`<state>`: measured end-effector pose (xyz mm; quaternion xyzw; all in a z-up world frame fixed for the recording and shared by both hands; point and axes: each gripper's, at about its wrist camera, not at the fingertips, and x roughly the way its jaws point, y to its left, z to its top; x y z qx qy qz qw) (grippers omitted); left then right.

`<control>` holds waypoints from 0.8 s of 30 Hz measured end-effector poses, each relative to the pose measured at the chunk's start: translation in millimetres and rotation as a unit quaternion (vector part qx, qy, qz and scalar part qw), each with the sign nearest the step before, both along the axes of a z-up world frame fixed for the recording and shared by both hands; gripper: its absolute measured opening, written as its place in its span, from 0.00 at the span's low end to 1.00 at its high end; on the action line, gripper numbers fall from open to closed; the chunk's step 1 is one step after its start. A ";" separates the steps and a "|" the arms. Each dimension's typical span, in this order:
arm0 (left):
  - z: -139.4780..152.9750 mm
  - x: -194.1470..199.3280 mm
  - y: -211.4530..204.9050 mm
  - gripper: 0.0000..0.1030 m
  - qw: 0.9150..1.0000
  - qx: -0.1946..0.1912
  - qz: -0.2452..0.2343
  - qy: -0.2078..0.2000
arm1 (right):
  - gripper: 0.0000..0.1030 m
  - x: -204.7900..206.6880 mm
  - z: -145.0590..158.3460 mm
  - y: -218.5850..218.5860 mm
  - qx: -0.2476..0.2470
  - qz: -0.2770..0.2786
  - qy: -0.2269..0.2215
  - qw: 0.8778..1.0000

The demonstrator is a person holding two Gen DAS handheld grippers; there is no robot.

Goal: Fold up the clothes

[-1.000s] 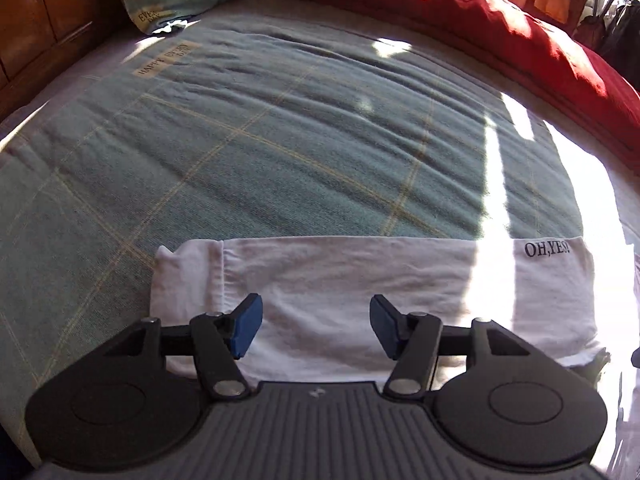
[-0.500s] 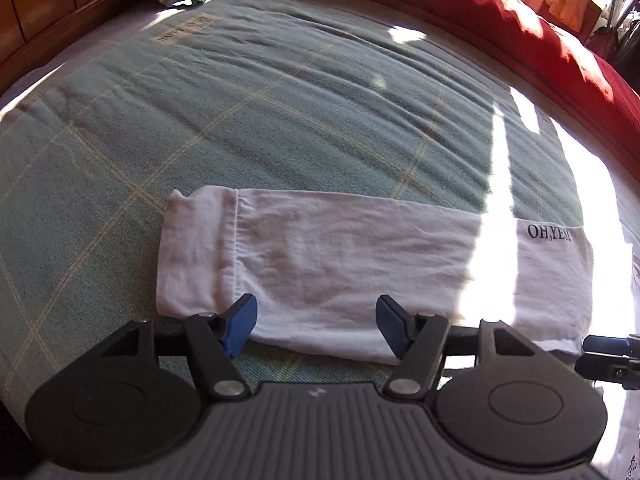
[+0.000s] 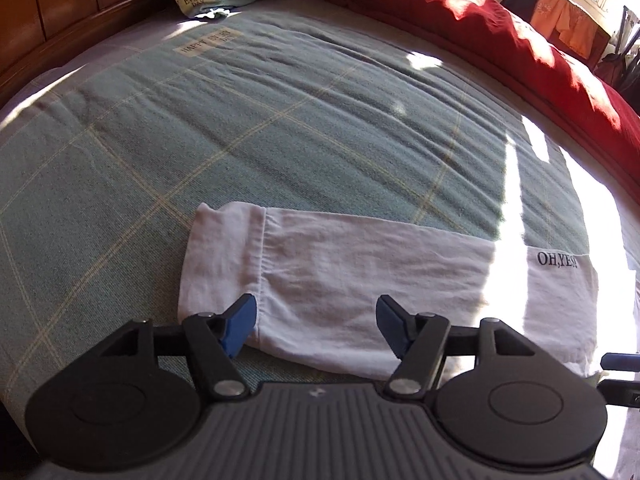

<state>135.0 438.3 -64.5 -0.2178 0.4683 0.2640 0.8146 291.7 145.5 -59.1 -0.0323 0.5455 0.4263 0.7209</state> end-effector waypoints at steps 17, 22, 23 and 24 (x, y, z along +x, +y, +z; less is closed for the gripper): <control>-4.2 36.9 -26.1 0.67 0.998 0.030 -0.048 0.042 | 1.00 -7.8 -16.9 9.5 0.001 0.007 0.010 1.000; 9.1 57.9 -53.6 0.67 0.995 -0.002 -0.097 0.009 | 1.00 -6.4 7.4 -20.5 -0.009 -0.039 -0.045 0.998; 8.0 63.3 -59.6 0.67 0.994 -0.013 -0.105 0.003 | 1.00 -4.2 5.2 -26.7 -0.020 -0.050 -0.047 0.997; 6.6 68.3 -65.2 0.67 0.993 -0.023 -0.113 -0.002 | 1.00 -2.0 -0.2 -31.0 -0.027 -0.061 -0.041 0.997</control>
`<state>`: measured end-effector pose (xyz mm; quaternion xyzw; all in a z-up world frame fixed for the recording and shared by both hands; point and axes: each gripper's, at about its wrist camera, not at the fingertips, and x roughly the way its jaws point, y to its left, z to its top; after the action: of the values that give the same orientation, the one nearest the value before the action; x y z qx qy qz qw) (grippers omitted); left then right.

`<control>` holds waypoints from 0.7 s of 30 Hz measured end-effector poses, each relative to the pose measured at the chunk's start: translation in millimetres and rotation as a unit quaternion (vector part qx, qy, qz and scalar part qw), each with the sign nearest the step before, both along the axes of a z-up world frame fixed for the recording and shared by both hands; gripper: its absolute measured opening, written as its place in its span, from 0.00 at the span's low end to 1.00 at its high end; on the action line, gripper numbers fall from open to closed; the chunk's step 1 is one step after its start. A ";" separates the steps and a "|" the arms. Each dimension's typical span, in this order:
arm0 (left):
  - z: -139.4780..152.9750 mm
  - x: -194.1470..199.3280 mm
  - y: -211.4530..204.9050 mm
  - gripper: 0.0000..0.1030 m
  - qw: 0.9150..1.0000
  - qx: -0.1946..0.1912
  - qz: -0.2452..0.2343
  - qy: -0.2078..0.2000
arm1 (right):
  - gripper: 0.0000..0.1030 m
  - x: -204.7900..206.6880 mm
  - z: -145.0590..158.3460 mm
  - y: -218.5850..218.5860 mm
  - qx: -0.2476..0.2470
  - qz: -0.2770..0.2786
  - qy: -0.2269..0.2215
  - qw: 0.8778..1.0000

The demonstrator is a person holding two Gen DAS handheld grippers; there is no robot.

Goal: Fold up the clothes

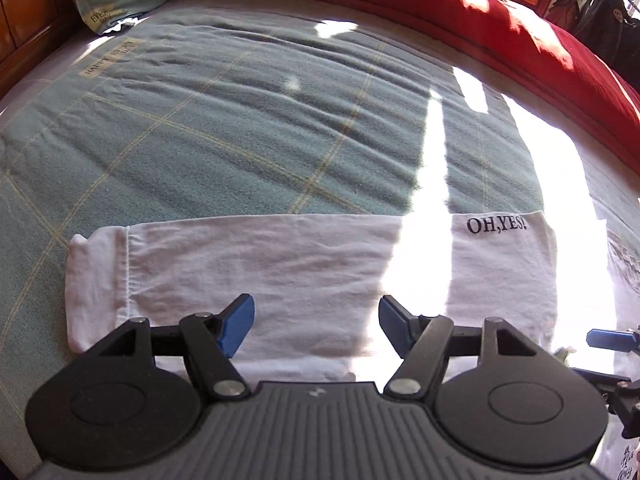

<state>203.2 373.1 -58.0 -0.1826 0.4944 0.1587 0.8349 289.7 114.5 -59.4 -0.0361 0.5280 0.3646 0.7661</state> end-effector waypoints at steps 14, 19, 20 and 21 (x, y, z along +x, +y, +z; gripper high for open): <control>-25.2 22.3 -51.9 0.69 0.993 0.024 -0.111 0.025 | 1.00 -4.7 -30.8 -1.2 0.043 -0.032 0.103 0.993; -9.7 20.9 -47.5 0.69 0.992 0.004 -0.120 0.040 | 1.00 0.7 -24.1 -10.9 0.061 -0.047 0.119 0.990; -4.7 22.8 -46.6 0.69 0.992 -0.002 -0.119 0.039 | 1.00 2.7 -19.6 -17.2 0.064 -0.054 0.115 0.990; 0.7 25.7 -46.4 0.69 0.992 -0.007 -0.120 0.037 | 1.00 4.7 -14.3 -24.8 0.065 -0.063 0.107 0.990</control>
<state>228.9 326.7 -57.3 -0.1222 0.5441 0.0607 0.8278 294.4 89.6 -73.7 0.0860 0.5831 0.3512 0.7275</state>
